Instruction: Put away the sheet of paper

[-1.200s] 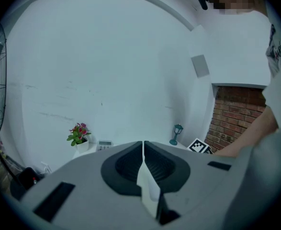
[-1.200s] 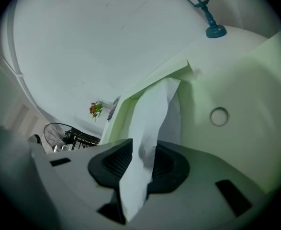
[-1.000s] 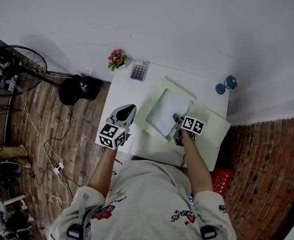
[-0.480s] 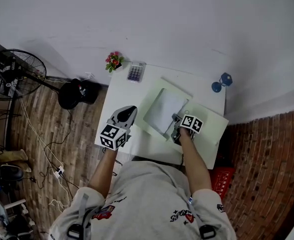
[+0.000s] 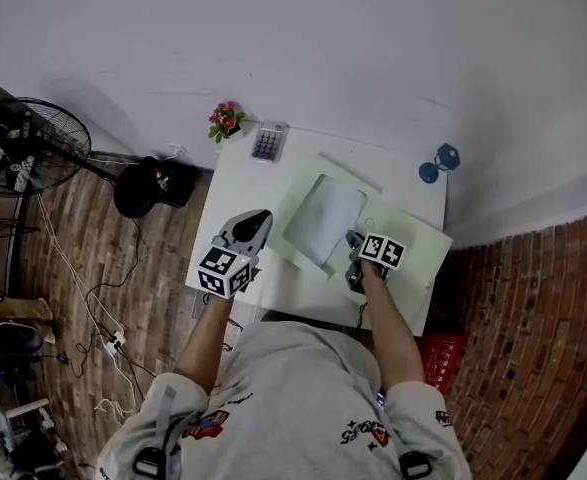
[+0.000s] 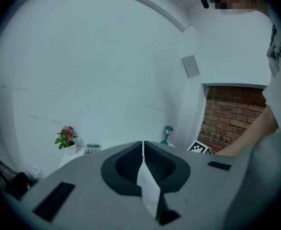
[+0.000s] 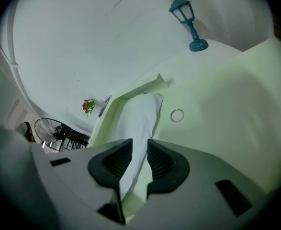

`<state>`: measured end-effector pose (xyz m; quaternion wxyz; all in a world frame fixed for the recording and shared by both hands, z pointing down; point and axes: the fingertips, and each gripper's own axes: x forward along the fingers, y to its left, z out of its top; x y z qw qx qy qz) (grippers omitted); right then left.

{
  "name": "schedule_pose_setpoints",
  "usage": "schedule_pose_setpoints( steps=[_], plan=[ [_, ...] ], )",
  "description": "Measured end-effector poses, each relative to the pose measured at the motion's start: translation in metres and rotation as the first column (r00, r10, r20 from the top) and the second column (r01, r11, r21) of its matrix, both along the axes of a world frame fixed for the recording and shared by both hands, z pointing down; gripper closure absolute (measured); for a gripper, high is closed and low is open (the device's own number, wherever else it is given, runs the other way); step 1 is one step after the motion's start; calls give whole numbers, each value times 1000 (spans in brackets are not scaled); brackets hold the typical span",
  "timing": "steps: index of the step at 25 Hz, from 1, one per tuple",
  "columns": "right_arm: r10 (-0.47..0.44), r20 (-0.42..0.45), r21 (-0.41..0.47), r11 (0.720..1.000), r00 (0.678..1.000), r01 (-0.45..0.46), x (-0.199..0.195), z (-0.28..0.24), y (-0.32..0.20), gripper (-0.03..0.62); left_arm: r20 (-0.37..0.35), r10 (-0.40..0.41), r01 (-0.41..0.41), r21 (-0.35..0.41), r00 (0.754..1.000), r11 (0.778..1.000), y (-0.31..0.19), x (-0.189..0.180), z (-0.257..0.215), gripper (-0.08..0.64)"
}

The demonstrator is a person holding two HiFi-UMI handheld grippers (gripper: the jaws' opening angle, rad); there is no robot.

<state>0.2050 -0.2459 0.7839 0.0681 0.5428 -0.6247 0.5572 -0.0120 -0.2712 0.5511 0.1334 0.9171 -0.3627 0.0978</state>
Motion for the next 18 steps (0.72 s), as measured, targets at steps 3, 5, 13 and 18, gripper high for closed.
schedule_pose_setpoints(
  steps=[3,5,13,18],
  plan=[
    [-10,-25,66,998,1000,11,13,-15,6,534,-1,18,-18,6,1000,1000,2,10,-2,535],
    [9,-24,131,991,1000,-6,23,-29,7,586,-1,32,-32,13,999,999,2,18,-3,535],
    [46,-195,326,945,980,20,60,-92,11,584,-11,94,-93,53,996,994,3,47,-15,535],
    [43,-332,426,898,942,108,68,-139,15,586,-16,119,-117,69,993,991,4,61,-20,535]
  ],
)
